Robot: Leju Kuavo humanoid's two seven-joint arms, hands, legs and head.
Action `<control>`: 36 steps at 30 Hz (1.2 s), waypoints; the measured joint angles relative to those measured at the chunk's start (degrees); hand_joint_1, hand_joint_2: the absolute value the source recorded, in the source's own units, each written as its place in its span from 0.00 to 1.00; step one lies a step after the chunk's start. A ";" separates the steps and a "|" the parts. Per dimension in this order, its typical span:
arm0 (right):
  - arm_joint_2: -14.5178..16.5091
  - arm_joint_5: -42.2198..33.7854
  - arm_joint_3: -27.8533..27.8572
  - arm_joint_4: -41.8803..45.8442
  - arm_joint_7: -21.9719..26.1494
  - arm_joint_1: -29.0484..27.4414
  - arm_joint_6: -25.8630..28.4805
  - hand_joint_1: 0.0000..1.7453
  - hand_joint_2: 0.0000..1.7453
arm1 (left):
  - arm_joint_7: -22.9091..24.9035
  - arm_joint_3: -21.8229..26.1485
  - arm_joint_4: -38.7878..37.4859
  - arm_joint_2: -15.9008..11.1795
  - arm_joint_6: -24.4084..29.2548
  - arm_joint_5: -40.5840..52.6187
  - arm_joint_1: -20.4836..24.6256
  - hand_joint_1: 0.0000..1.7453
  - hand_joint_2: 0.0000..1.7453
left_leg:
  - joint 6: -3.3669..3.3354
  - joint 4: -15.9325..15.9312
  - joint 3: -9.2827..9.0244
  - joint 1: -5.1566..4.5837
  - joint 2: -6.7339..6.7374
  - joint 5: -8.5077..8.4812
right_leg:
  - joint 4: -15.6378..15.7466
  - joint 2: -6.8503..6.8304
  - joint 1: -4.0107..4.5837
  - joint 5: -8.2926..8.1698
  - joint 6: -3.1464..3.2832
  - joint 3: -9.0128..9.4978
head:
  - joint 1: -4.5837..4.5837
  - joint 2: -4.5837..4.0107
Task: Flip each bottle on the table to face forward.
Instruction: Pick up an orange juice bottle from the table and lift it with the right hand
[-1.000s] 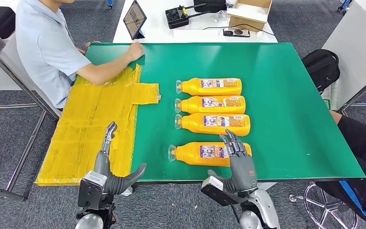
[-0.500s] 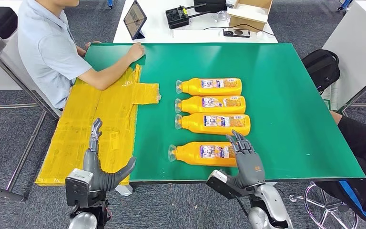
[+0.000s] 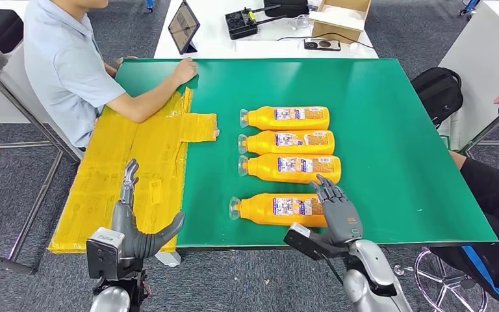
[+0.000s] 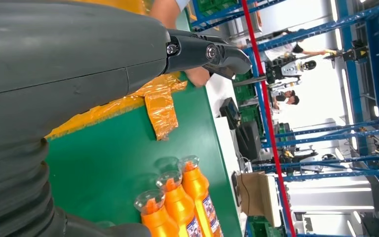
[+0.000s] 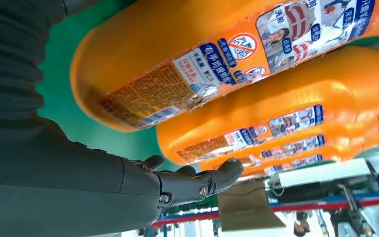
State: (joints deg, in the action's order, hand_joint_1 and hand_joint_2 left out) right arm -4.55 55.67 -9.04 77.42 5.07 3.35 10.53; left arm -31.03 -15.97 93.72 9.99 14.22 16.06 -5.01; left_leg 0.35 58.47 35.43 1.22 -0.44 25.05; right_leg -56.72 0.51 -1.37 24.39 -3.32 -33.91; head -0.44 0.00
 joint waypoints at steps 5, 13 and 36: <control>-0.83 0.39 -1.24 -4.05 -2.19 3.65 -2.57 0.00 1.00 | 0.10 0.01 -0.03 0.00 -0.34 0.03 0.66 0.00 1.00 | -0.01 0.00 0.00 0.00 0.00 -0.01 | 0.00 0.00 0.00 -0.01 0.00 0.00 | -0.01 0.00; -2.35 1.15 -3.59 -10.89 -5.10 9.32 -6.83 0.10 1.00 | 1.00 -0.01 -0.20 -0.13 -1.19 0.07 1.36 0.00 1.00 | -0.01 0.01 0.00 0.00 0.00 -0.01 | 0.00 0.00 0.00 -0.01 -0.01 0.00 | -0.01 0.00; -6.02 -8.87 -9.91 -21.24 -0.62 17.33 -12.34 1.00 1.00 | 1.54 -1.07 -2.58 -0.78 -1.07 0.05 3.66 0.00 1.00 | -0.03 0.02 -0.55 0.01 0.02 -0.01 | 0.03 0.03 0.01 -0.01 0.00 0.46 | -0.01 0.00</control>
State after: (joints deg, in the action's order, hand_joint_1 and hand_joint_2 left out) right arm -10.57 46.80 -18.94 56.17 4.45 20.68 -1.81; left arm -29.49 -17.04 91.14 9.21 13.15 16.11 -1.35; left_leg 0.32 58.48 34.87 1.23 -0.42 25.04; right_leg -56.68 0.54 -1.36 24.38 -3.33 -33.45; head -0.45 0.00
